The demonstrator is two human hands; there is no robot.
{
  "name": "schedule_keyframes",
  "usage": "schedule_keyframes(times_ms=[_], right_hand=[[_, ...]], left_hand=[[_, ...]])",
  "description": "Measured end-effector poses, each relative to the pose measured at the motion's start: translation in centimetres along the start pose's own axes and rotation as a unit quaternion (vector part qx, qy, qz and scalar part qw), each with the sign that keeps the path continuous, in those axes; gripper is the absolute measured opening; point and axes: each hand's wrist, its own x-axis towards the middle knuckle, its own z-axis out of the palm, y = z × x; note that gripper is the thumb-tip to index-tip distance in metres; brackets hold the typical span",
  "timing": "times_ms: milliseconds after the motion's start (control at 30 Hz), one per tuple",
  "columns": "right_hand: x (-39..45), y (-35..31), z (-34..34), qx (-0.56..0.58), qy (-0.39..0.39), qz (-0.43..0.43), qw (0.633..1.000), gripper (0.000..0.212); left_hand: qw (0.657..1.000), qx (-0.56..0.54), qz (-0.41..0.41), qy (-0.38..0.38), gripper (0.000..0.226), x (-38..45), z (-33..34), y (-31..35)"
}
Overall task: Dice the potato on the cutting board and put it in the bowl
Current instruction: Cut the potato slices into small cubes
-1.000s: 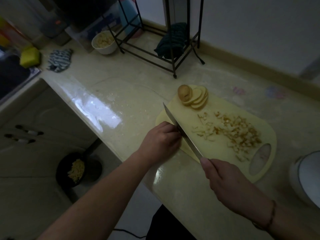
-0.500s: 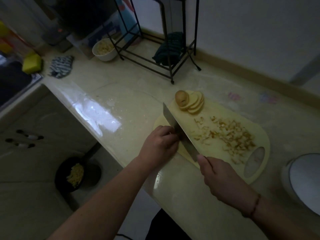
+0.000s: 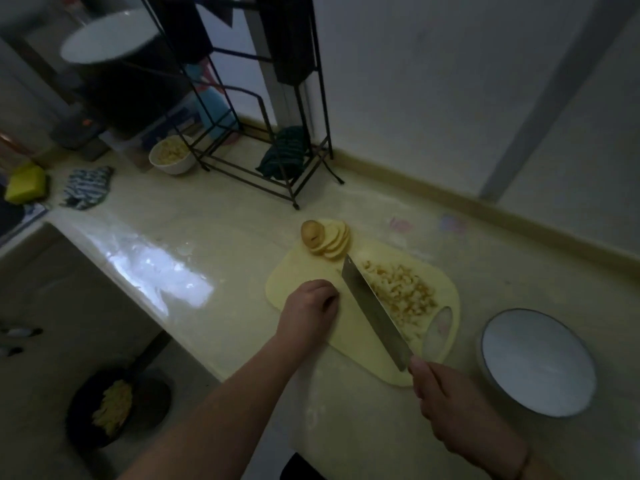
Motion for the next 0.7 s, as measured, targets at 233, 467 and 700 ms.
schedule_keyframes(times_ms=[233,467,700], right_hand=[[-0.9,-0.7,-0.2,0.141,-0.005,0.097,0.985,0.049],[-2.3,-2.8,-0.3,0.217,0.009,0.115,0.969,0.047],[-2.5,-5.4,2.3,0.212,0.050,0.143,0.965,0.046]], left_hand=[[1.000,-0.023,-0.006,-0.011,0.010,2.6,2.0,1.6],[0.991,-0.113,-0.061,0.039,0.014,3.2,1.3,1.4],[0.980,-0.122,-0.155,-0.034,0.032,3.7,1.0,1.8]])
